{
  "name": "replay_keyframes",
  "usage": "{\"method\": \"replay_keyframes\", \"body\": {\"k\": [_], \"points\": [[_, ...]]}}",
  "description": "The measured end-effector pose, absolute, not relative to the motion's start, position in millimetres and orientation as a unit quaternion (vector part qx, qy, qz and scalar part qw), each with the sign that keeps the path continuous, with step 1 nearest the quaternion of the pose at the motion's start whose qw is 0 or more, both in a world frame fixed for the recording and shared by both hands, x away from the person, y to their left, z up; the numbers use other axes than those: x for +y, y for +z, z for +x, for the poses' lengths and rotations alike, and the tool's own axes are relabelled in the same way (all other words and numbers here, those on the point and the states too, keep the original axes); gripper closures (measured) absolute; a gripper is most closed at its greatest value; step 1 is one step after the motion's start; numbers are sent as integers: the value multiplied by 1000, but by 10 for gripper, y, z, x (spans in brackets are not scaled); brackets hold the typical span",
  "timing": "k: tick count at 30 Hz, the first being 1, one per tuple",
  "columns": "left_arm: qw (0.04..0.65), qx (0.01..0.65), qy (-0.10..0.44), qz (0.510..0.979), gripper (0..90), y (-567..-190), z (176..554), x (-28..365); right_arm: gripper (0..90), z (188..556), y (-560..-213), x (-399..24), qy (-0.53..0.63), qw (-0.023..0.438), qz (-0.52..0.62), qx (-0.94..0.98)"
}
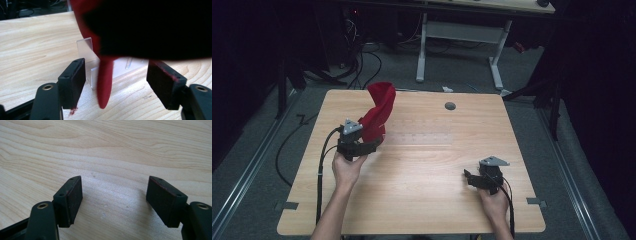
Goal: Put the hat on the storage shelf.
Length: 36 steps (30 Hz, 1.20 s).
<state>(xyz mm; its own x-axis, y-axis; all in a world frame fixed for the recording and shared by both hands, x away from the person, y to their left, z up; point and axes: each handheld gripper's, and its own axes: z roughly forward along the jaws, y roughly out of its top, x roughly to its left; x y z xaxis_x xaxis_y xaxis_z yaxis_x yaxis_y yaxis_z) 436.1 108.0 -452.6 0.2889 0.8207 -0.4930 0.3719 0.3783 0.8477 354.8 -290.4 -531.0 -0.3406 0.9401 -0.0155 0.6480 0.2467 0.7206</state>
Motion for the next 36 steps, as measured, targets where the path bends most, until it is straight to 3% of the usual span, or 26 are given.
{"method": "replay_keyframes", "body": {"k": [36], "points": [[627,562,187,507,292,-4391,3976,1164,295,3548,-5311,-2904,317,231,526,755]]}}
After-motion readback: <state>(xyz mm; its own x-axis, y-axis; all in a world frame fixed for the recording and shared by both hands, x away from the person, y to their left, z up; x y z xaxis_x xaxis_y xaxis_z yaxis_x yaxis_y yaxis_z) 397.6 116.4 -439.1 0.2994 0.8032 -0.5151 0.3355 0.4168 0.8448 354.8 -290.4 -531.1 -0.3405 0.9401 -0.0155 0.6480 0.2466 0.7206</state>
